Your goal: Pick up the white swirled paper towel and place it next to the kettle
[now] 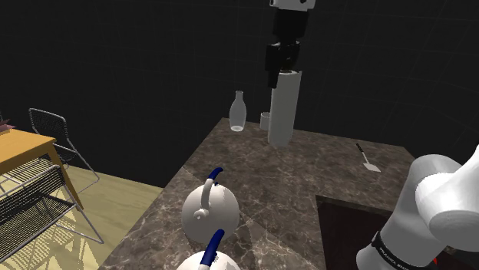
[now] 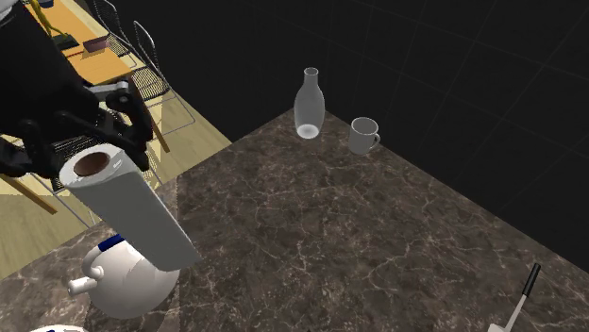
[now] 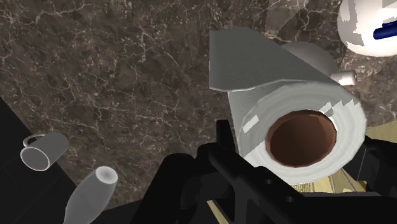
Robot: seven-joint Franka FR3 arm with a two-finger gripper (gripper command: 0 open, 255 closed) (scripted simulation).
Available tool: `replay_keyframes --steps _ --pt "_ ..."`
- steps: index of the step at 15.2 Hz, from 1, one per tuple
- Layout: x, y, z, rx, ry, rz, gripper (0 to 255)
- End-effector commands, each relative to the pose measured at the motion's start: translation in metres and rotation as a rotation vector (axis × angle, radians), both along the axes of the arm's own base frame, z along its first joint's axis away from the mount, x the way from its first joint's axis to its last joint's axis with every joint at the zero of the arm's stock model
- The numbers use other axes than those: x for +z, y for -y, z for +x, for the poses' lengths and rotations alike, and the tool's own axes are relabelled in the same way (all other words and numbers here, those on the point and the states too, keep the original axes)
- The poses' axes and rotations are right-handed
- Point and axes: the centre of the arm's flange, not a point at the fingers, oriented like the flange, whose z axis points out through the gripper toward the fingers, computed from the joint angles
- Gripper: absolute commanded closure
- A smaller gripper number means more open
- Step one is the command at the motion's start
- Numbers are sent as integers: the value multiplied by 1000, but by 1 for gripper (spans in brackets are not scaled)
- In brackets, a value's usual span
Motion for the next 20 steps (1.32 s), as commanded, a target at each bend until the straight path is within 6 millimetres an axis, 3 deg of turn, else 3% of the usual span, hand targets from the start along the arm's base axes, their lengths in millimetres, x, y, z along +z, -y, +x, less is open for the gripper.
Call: replay_keyframes --steps 1,20 --pt "0 -25 -13 -2 0 0 255" --pt "1 -255 -114 -2 0 0 255"
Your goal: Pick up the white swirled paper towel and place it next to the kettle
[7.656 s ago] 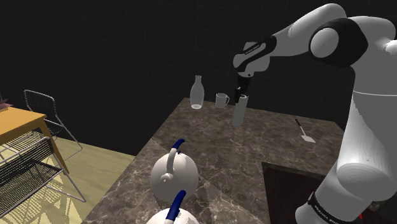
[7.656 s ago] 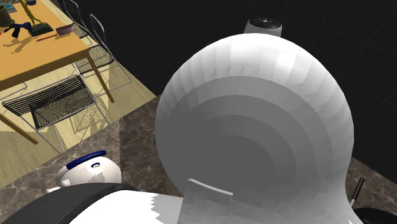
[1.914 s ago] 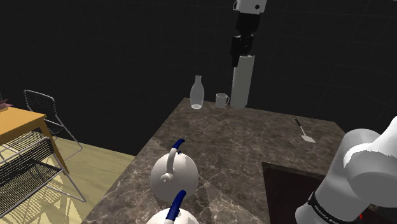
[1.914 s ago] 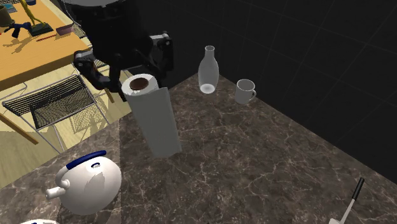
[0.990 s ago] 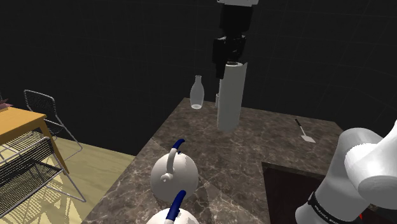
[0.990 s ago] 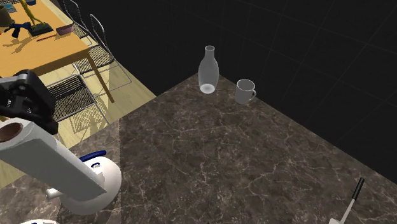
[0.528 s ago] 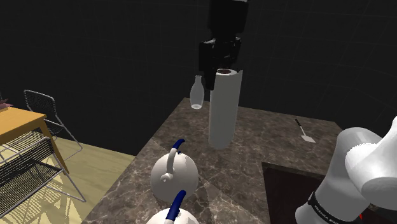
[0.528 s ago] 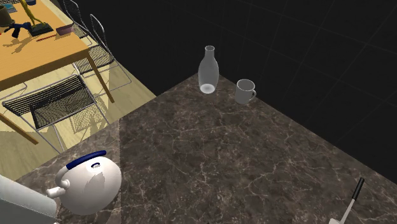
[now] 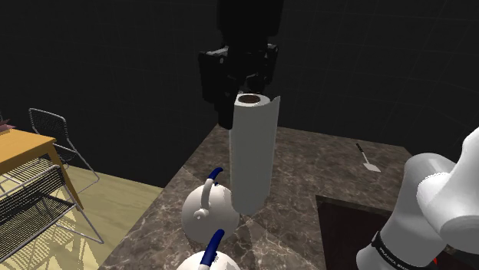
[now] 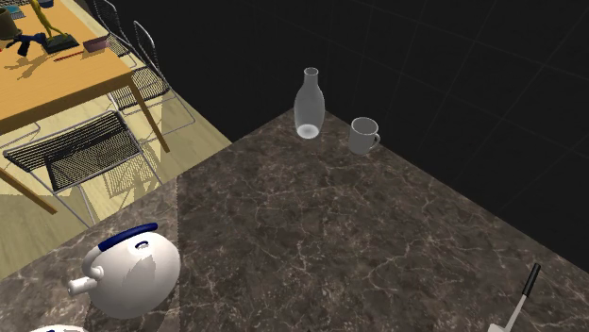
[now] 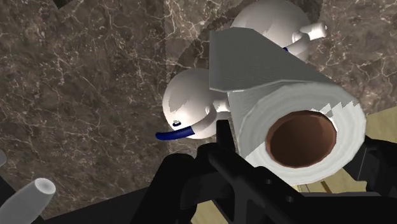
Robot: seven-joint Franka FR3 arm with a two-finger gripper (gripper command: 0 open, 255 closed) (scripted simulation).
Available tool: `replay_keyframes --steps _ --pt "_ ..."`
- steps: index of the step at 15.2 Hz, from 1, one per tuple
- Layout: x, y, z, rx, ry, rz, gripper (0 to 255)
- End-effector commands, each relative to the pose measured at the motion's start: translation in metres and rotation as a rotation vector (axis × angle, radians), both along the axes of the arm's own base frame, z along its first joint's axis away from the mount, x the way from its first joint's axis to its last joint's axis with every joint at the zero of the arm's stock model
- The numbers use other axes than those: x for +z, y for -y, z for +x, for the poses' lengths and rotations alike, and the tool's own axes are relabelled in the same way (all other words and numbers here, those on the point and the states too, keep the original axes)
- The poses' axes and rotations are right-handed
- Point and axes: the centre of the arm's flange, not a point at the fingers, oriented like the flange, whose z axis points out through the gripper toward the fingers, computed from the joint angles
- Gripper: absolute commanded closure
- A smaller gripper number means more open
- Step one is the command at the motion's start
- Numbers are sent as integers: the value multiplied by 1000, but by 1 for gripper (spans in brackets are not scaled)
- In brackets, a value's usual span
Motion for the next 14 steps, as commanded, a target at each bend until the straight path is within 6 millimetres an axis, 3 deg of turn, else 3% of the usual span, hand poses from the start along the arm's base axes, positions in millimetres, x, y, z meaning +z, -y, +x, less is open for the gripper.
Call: replay_keyframes --steps 1,14 --pt "0 -22 -11 -1 0 0 255" --pt "0 -179 -80 -1 0 0 255"
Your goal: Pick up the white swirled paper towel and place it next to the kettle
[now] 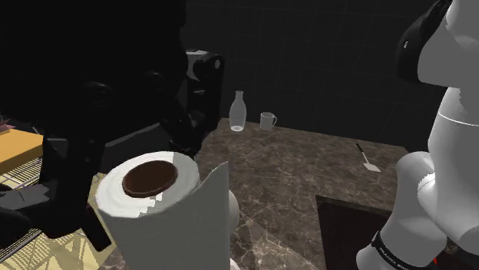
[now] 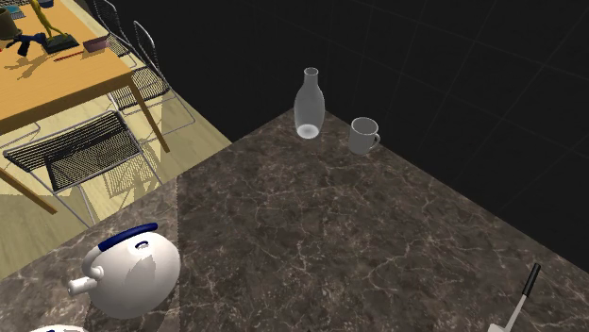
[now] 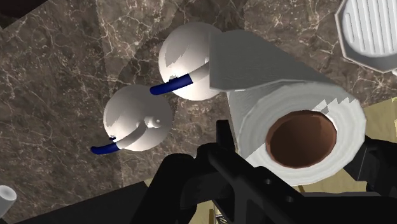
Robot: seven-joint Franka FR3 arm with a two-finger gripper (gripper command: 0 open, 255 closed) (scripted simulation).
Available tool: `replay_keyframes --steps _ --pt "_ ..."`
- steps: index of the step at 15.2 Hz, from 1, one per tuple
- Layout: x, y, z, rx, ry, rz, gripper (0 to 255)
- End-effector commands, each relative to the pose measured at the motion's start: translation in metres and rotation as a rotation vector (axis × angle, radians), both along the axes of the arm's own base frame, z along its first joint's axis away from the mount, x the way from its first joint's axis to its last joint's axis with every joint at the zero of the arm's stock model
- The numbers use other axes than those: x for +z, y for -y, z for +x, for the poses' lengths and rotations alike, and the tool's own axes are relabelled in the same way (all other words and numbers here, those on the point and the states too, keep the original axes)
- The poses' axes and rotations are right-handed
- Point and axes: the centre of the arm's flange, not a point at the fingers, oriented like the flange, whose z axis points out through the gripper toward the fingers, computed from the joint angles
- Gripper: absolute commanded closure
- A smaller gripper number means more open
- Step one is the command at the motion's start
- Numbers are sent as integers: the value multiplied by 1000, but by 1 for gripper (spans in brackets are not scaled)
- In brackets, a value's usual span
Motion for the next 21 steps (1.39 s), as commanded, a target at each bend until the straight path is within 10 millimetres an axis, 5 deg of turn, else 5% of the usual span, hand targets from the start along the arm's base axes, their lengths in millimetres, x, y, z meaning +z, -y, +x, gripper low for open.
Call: replay_keyframes --steps 1,21 --pt "0 -23 -8 -4 0 0 255" --pt "-101 -31 -12 -4 0 0 255"
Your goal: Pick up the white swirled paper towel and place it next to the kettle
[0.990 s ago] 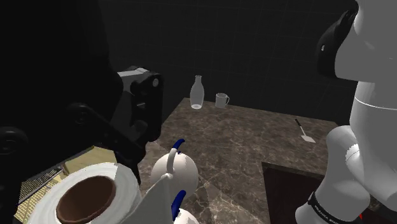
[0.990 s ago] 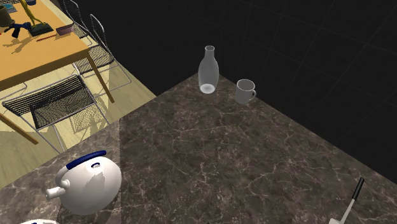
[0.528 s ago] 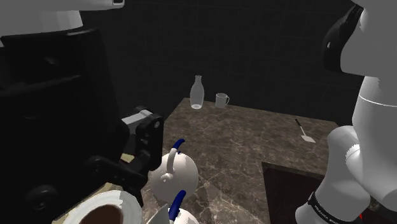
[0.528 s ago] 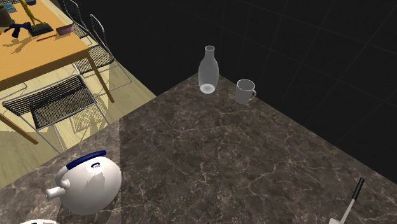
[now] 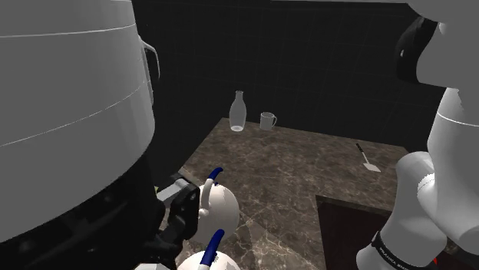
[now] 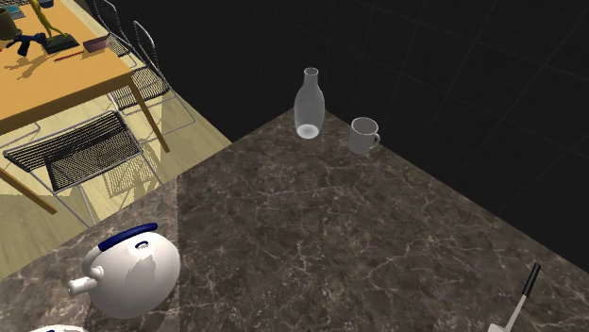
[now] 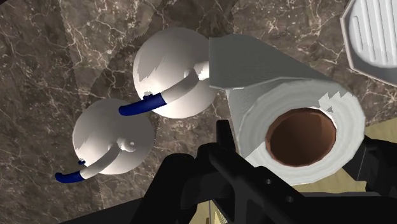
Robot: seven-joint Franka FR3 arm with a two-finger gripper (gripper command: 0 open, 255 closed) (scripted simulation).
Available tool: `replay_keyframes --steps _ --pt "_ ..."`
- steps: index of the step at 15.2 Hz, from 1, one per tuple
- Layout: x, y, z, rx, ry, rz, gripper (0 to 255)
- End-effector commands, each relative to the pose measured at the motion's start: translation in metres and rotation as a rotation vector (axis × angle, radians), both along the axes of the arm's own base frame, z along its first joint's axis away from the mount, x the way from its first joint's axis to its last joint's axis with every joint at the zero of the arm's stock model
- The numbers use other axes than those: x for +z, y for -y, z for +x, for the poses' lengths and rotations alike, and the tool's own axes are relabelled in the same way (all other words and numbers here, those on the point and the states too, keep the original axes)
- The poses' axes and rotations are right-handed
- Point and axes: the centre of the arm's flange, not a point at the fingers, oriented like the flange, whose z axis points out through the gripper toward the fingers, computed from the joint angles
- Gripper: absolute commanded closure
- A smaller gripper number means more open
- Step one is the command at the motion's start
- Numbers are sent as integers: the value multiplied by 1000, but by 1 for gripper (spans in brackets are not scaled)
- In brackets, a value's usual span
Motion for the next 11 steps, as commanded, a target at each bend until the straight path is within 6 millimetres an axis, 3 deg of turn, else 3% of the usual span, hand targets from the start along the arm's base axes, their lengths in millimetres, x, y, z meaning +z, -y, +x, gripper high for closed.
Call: replay_keyframes --steps 1,11 --pt "-11 0 1 0 0 1 255" --pt "-64 0 1 0 0 1 255"
